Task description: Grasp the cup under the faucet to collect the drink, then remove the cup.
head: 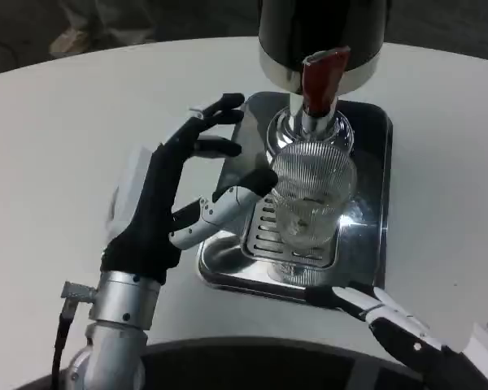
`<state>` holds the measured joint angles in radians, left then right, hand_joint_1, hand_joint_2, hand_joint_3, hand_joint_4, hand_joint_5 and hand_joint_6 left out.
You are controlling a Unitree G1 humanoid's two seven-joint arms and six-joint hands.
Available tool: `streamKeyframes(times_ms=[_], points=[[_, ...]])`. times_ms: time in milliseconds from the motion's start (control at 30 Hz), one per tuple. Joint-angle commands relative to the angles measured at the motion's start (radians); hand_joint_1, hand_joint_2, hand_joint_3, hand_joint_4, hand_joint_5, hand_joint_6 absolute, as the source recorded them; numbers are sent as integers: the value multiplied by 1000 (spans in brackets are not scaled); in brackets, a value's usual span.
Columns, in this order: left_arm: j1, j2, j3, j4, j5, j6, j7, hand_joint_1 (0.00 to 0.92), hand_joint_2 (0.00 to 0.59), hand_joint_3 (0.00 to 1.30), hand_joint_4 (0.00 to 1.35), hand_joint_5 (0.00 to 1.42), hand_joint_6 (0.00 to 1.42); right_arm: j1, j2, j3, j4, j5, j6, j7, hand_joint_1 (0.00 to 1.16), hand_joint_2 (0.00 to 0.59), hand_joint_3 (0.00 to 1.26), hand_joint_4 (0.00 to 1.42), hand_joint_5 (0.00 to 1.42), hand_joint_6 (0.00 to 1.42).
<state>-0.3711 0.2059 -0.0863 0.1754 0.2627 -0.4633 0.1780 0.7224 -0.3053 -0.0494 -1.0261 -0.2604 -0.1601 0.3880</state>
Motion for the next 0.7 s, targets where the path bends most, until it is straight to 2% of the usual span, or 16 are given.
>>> streamKeyframes(times_ms=[33, 233, 400, 700], points=[[18, -7, 20, -93, -103, 23, -89, 156, 37, 392, 382, 496, 482, -8, 3, 10, 7, -8, 15, -7, 606, 479, 165, 106, 26, 32], [1, -16, 44, -222, -230, 105, -194, 131, 39, 416, 383, 443, 405, -27, 1, 14, 10, -10, 32, -6, 608, 479, 165, 106, 26, 32], [-20, -17, 55, -278, -262, 161, -235, 130, 40, 402, 350, 400, 360, -33, 0, 17, 10, -11, 39, -7, 608, 481, 165, 106, 26, 32], [-83, -39, 59, -281, -294, 223, -285, 134, 50, 380, 307, 367, 306, -29, 2, 20, 8, -11, 40, -8, 603, 488, 165, 106, 26, 32]])
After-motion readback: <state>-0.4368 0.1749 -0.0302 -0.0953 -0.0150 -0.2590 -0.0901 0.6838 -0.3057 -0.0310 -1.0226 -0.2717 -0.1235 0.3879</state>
